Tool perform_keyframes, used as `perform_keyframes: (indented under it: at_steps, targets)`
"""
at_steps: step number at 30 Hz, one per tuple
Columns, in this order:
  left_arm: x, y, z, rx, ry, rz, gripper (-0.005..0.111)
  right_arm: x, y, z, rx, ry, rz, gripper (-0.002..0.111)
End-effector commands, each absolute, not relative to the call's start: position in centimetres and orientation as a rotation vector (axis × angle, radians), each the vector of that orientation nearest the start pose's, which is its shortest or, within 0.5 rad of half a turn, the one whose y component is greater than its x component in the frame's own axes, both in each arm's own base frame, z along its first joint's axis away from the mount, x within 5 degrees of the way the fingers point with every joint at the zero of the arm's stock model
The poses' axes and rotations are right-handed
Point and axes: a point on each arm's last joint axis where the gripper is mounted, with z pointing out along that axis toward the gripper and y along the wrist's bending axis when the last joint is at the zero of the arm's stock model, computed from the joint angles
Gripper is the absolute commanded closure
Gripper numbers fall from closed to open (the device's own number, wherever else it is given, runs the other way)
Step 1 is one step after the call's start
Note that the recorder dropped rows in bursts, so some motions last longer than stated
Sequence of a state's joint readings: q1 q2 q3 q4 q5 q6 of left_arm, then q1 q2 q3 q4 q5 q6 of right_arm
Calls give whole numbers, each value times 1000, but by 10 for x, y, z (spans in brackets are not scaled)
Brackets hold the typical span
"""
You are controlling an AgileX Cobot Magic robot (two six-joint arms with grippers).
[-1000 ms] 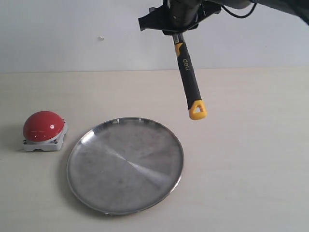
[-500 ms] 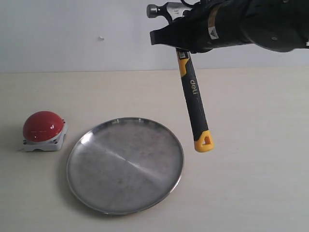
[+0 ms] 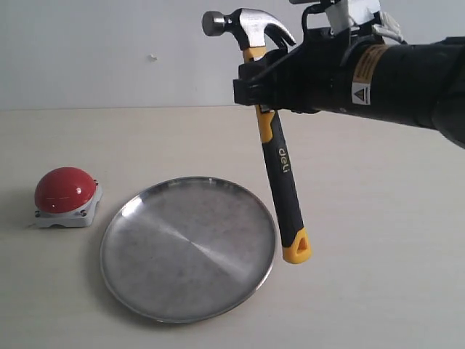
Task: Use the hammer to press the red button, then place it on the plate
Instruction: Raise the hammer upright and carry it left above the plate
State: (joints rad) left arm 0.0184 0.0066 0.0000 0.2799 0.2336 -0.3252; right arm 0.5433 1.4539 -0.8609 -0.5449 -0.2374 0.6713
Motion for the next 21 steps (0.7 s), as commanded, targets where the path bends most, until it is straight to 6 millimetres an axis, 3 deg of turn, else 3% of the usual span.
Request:
perform_keyframes:
  at_steps: [1,4,9,14,18,21]
  targets:
    - [56,6,194,-90,1691,34,107,267,171,288,-433,1715,589,108]
    - [56,4,201,-83,1619,4,107,267,170,287,-427,1693,568,108]
    - [54,-2,226,-280,1317,-384,107,267,171,290,-430,1659,580,108]
    - [38,-10,264,-130,923,-498,107,267,171,291,-429,1649,584,108]
    - [55,-13,301,-93,997,-474,102,267,171,294,-426,1618,596,108]
    - [88,-22,319,-23,1135,-523,83,267,172,296,-425,1598,606,108]
